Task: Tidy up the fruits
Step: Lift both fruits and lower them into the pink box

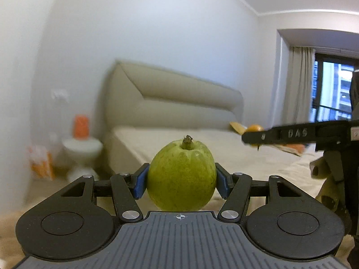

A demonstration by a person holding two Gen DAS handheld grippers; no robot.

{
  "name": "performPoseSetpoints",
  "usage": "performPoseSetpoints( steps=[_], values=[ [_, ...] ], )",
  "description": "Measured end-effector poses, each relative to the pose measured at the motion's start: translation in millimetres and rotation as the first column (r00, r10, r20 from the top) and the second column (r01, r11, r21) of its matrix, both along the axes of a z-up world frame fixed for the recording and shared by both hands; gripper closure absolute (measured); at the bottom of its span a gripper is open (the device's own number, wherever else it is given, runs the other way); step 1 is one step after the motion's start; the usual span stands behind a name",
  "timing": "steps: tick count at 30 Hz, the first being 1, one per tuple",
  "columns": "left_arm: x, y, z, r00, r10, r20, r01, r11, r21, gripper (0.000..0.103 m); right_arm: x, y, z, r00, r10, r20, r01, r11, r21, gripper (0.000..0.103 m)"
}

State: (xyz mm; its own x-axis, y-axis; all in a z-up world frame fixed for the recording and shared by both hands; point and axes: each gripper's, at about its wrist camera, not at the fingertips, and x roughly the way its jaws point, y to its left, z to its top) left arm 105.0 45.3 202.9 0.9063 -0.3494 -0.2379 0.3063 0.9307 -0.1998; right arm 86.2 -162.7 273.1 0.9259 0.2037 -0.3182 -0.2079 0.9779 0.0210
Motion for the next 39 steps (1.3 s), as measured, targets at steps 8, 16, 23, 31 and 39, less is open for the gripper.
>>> performPoseSetpoints(
  steps=[8,16,23,31,39],
  values=[
    [103,-77,-115,0.898,-0.179,-0.402,0.160,0.984,-0.079,0.038,50,-37,-19,0.975,-0.156,-0.160,0.142,0.985,-0.096,0.071],
    [115,-128,-182,0.795,-0.255,-0.550,0.314,0.949,0.015,0.038,87,-44,-80,0.925,-0.174,-0.337,0.131,0.981,-0.146,0.071],
    [93,-101,-171,0.865,-0.296,-0.405,0.306,0.951,-0.041,0.039,119,-28,-131,0.848,-0.125,-0.515,0.040,0.984,-0.173,0.071],
    [22,-24,-148,0.947,-0.230,-0.224,0.227,0.973,-0.040,0.039,154,-21,-188,0.745,-0.170,-0.645,0.000,0.967,-0.255,0.071],
    [-38,51,-166,0.961,0.007,-0.278,-0.051,0.987,-0.151,0.039,162,14,-208,0.712,-0.206,-0.671,-0.073,0.929,-0.363,0.061]
  ],
)
